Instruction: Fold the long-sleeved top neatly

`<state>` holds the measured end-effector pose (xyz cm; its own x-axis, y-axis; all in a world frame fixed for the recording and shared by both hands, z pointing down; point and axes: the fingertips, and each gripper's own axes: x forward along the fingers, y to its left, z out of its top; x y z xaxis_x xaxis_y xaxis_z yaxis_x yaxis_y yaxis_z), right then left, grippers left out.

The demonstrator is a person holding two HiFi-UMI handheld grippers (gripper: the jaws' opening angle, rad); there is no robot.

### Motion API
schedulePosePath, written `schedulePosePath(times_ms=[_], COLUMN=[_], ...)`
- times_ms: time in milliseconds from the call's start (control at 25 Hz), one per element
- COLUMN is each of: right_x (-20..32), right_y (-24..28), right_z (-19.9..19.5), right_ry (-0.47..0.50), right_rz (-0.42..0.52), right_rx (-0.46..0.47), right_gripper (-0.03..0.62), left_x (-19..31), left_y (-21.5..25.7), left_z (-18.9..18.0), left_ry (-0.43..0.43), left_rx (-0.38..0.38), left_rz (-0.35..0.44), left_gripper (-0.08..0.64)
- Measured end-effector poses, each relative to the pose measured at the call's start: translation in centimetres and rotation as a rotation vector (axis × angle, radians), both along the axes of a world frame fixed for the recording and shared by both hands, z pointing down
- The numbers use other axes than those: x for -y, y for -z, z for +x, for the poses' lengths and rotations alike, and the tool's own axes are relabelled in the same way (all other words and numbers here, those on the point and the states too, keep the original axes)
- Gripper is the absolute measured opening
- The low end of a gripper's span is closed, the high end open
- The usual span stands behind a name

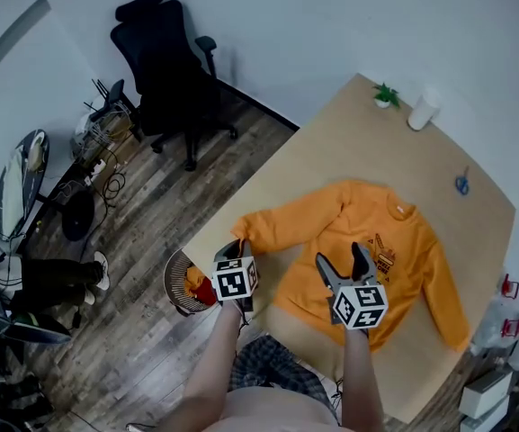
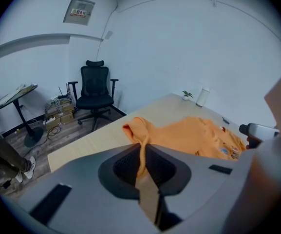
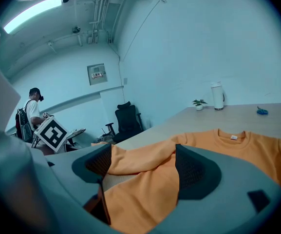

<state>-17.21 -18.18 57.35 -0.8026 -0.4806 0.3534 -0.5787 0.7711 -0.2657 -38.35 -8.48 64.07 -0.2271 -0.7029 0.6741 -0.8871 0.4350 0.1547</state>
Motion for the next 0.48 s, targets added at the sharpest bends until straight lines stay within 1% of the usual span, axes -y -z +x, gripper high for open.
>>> schedulePosePath(times_ms=[160,480], right_x=[0.8,1.6], right_y=[0.3,0.5], right_z=[1.3,4.7], right_ry=[-0.037,-0.120], right_rz=[0.002,0.005], right_rx=[0.004,-0.002], right_gripper=[0.397,0.396], left_x=[2.2,7.6], left_y=[2.7,7.6], left_z=[0.3,2.1], left_ry=[-0.065,-0.174], left_rx=[0.039,0.071], left_rz=[0.047,0.145], left_gripper=[0.031,0.031])
